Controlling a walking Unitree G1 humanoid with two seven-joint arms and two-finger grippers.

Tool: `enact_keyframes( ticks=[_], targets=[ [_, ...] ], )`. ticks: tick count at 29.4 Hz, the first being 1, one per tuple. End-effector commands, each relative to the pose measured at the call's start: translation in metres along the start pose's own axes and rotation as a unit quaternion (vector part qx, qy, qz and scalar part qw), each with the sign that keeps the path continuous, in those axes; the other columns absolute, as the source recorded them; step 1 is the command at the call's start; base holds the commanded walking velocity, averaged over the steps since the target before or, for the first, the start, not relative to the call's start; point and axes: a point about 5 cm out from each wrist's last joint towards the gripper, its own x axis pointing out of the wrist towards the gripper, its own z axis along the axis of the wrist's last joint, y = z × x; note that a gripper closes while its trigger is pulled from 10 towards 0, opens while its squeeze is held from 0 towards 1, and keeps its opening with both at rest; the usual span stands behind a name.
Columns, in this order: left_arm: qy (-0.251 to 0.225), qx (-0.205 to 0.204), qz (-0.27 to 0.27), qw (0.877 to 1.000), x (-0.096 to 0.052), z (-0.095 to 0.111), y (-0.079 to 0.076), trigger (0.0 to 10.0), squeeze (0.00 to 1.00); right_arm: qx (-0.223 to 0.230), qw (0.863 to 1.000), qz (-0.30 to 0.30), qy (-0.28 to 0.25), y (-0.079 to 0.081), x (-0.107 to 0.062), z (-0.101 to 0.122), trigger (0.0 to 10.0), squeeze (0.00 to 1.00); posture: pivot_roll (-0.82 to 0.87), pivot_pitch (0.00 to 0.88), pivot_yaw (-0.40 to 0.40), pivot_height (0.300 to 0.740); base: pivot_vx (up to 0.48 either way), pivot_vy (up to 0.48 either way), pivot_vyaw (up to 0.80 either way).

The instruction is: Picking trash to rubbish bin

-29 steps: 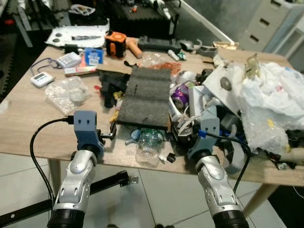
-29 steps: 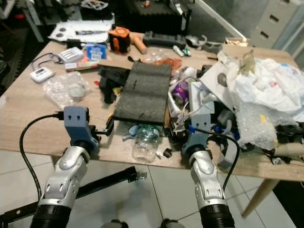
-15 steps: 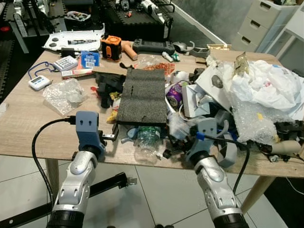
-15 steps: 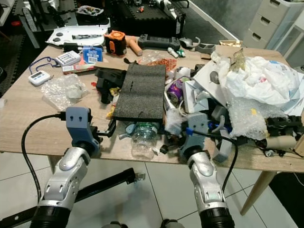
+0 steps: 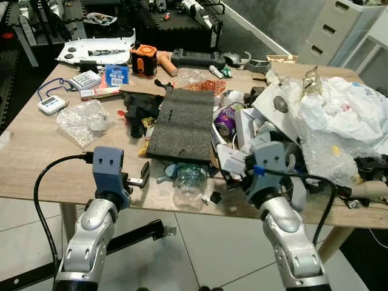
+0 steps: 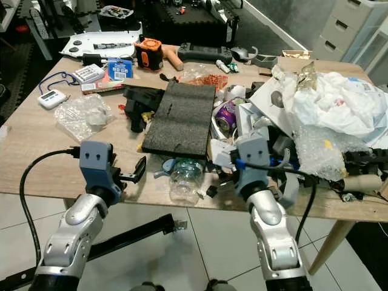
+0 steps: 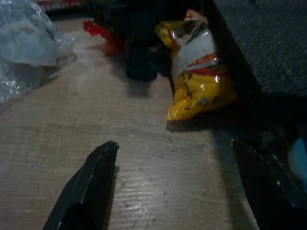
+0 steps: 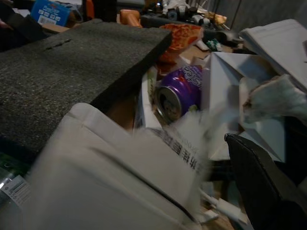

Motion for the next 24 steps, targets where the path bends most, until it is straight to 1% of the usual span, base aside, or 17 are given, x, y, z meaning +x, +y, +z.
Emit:
enact_keyframes(
  ticks=[1,2,4,5,7,8,9,11,12,13,14,15,17,18,20,23,24],
  targets=[
    [0.008,0.001,0.001,1.000,-0.006,0.001,-0.001,10.0,0.00,-0.005,1.000,-0.006,-0.012,-0.002,-0.006,0.007,10.0,0.00,0.00,0.194,-0.018,0.740,0.000,0.000,0.00],
    [0.007,0.001,0.002,1.000,-0.007,0.002,-0.001,10.0,0.00,-0.007,1.000,-0.007,-0.017,-0.002,-0.007,0.009,10.0,0.00,0.00,0.194,-0.018,0.740,0.000,0.000,0.00],
    [0.006,0.004,0.006,1.000,-0.009,0.005,-0.002,10.0,0.00,-0.010,1.000,-0.007,0.000,-0.002,-0.009,0.009,10.0,0.00,0.00,0.199,-0.016,0.740,0.000,0.000,0.00],
    [0.006,0.004,0.006,1.000,-0.009,0.005,-0.002,10.0,0.00,-0.010,1.000,-0.007,0.000,-0.002,-0.009,0.009,10.0,0.00,0.00,0.199,-0.016,0.740,0.000,0.000,0.00],
    [0.011,0.008,0.028,1.000,-0.009,0.006,0.001,10.0,0.00,-0.009,1.000,-0.006,0.011,-0.004,-0.007,0.006,10.0,0.00,0.00,0.207,-0.027,0.740,0.000,0.000,0.00],
    [0.011,0.012,0.039,0.999,-0.008,0.006,0.002,10.0,0.00,-0.022,1.000,-0.006,0.008,-0.006,-0.004,0.007,10.0,0.00,0.00,0.207,-0.027,0.740,0.000,0.000,0.00],
    [0.010,0.017,0.051,0.999,-0.006,0.007,0.004,10.0,0.00,-0.047,0.999,-0.007,-0.006,-0.008,-0.001,0.011,10.0,0.00,0.00,0.207,-0.029,0.740,0.000,0.000,0.00],
    [0.005,0.015,0.056,0.998,-0.005,0.009,0.005,10.0,0.00,-0.070,0.997,0.021,-0.033,-0.005,0.004,0.019,10.0,0.00,0.00,0.203,-0.027,0.740,0.000,0.000,0.00],
    [0.004,0.015,0.059,0.998,-0.005,0.011,0.006,10.0,0.00,-0.117,0.991,0.040,-0.051,-0.003,0.006,0.025,10.0,0.00,0.00,0.203,-0.027,0.740,0.000,0.000,0.00],
    [0.002,0.012,0.062,0.998,-0.003,0.013,0.007,10.0,0.00,-0.161,0.982,0.050,-0.084,-0.004,0.011,0.037,10.0,0.00,-0.01,0.204,-0.027,0.740,0.000,0.000,0.00],
    [0.002,0.012,0.062,0.998,-0.003,0.013,0.007,10.0,0.00,-0.161,0.982,0.050,-0.084,-0.004,0.011,0.037,10.0,0.00,-0.01,0.204,-0.027,0.740,0.000,0.000,0.00],
    [0.002,0.011,0.060,0.998,-0.003,0.015,0.007,10.0,0.00,-0.128,0.986,0.043,-0.100,-0.006,0.013,0.045,10.0,0.00,-0.01,0.204,-0.027,0.740,0.000,0.000,0.00],
    [0.002,0.010,0.054,0.998,-0.004,0.016,0.006,10.0,0.00,-0.066,0.990,0.063,-0.111,-0.003,0.013,0.054,10.0,0.00,-0.01,0.207,-0.032,0.740,0.000,0.000,0.00],
    [0.003,0.010,0.053,0.999,-0.005,0.017,0.006,10.0,0.00,-0.048,0.991,0.075,-0.104,-0.001,0.011,0.054,10.0,0.00,-0.01,0.200,-0.030,0.740,0.000,0.000,0.00],
    [0.005,0.010,0.053,0.999,-0.007,0.017,0.006,10.0,0.00,-0.036,0.992,0.084,-0.086,0.001,0.009,0.051,10.0,0.00,-0.01,0.200,-0.030,0.740,0.000,0.000,0.00],
    [0.009,0.017,0.050,0.999,-0.009,0.018,0.005,10.0,0.00,0.002,0.997,0.057,-0.054,0.000,0.005,0.043,10.0,0.00,-0.01,0.214,-0.034,0.740,0.000,0.000,0.00],
    [0.010,0.018,0.050,0.999,-0.010,0.017,0.005,10.0,0.00,0.024,0.998,0.043,-0.048,-0.001,0.003,0.039,10.0,0.00,-0.01,0.214,-0.034,0.740,0.000,0.000,0.00]
  ],
)
